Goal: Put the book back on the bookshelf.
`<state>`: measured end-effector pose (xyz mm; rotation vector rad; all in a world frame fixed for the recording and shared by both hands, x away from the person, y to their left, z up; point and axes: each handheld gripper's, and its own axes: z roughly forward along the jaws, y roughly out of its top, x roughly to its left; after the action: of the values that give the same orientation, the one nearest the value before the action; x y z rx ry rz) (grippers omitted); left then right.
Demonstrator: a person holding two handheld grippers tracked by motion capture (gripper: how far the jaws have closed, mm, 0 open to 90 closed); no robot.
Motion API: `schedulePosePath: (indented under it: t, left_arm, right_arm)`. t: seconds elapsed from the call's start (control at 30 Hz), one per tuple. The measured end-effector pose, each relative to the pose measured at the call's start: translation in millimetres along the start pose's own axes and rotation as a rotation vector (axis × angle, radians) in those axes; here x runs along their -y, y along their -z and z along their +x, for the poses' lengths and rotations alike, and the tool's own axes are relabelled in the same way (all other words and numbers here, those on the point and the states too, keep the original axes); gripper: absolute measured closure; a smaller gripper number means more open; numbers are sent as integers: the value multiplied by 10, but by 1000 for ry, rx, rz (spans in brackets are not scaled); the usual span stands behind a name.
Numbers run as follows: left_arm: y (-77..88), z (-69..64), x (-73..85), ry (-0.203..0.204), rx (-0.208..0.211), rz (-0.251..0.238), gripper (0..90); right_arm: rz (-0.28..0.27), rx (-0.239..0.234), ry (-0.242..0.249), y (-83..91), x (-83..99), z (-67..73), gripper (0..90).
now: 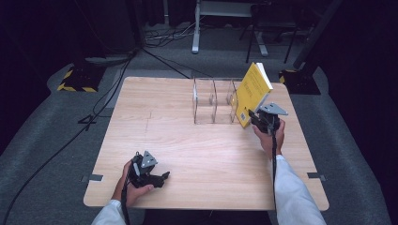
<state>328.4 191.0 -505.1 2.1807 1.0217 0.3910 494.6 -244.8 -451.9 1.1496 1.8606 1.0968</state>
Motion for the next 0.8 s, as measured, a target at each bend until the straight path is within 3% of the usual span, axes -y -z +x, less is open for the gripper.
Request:
schedulePosePath:
  t: [0.37, 0.8]
  left_arm:
    - [0, 0, 0, 0, 0, 0, 166]
    - [0, 0, 0, 0, 0, 0, 166]
  right_arm:
    - [62, -50, 72, 131, -45, -31, 671]
    - [104, -101, 125, 303, -109, -104, 660]
